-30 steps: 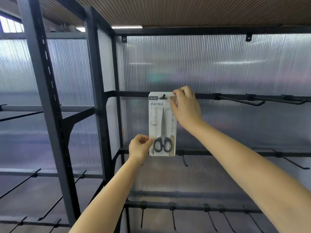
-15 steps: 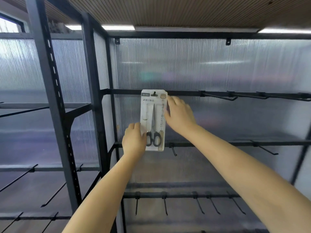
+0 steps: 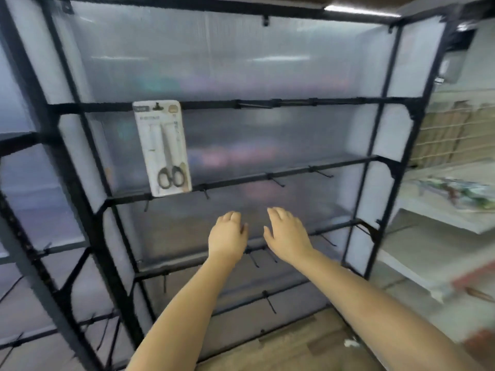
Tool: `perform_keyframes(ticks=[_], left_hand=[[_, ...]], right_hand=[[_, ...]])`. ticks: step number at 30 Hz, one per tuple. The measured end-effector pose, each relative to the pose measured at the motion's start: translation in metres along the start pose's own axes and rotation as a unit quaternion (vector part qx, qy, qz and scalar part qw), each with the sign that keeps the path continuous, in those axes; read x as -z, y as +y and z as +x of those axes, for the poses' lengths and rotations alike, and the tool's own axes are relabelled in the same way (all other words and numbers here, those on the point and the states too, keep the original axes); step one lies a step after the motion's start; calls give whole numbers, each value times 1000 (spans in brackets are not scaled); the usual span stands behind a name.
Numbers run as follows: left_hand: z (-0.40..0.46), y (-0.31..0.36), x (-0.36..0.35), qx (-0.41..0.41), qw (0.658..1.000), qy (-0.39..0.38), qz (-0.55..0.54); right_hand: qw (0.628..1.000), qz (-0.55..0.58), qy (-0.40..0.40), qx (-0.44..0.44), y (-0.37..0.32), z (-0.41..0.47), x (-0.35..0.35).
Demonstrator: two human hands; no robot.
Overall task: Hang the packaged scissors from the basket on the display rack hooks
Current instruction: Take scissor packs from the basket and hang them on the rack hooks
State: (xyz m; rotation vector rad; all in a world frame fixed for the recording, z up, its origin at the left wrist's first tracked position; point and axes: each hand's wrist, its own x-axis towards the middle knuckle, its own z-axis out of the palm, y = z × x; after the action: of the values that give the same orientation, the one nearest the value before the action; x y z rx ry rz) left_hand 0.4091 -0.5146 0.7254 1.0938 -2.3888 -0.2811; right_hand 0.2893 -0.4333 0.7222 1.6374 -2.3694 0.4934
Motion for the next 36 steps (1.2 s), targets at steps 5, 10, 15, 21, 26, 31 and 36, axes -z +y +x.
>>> perform_keyframes(ticks=[5, 10, 15, 21, 26, 31, 36], left_hand=[[-6, 86, -53, -81, 991, -82, -62], [-22, 186, -99, -190, 962, -167, -105], [-50, 279, -146, -270, 927, -224, -134], [-95, 390, -210, -358, 875, -284, -160], [-147, 462, -265, -417, 832, -333, -149], [-209, 486, -336, -413, 793, -422, -149], [-270, 450, -417, -352, 768, -524, -108]], right_hand=[[986, -35, -38, -158, 104, -69, -5], [944, -66, -20, -323, 201, -146, 34], [909, -69, 60, -408, 272, -223, 71], [869, -63, 124, -475, 334, -310, 98], [825, -53, 127, -548, 395, -386, 96], [793, -21, 94, -602, 423, -474, 48], [743, 56, 9, -667, 412, -556, -30]])
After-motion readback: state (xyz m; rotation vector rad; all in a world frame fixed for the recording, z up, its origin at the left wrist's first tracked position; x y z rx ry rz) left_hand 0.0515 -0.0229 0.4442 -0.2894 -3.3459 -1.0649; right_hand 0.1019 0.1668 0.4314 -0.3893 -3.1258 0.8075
